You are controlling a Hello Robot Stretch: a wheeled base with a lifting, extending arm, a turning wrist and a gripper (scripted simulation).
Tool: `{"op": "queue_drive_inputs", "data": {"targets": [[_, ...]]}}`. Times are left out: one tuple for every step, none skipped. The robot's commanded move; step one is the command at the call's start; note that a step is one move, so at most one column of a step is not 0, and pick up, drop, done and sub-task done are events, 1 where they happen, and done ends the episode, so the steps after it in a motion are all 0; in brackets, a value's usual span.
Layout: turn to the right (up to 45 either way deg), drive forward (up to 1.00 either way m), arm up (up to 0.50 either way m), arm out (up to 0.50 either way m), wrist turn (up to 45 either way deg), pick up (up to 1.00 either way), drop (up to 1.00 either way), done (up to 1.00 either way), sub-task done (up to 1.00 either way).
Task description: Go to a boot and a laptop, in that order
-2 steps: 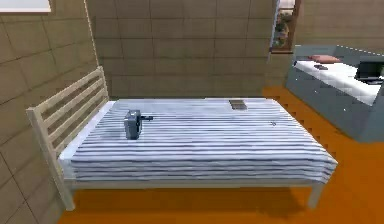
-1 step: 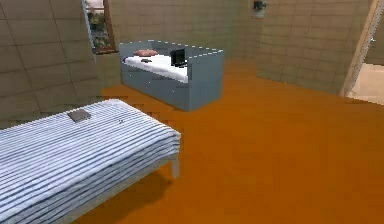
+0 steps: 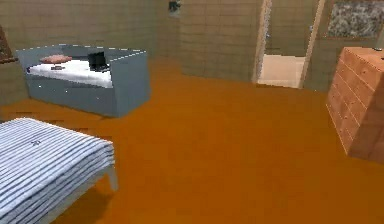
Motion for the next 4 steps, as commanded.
{"op": "queue_drive_inputs", "data": {"targets": [[0.0,1.0,0.0,0.0,0.0,0.0,0.0,0.0,0.0],[0.0,0.4,0.0,0.0,0.0,0.0,0.0,0.0,0.0],[-18.0,0.0,0.0,0.0,0.0,0.0,0.0,0.0,0.0],[0.0,0.5,0.0,0.0,0.0,0.0,0.0,0.0,0.0]]}}
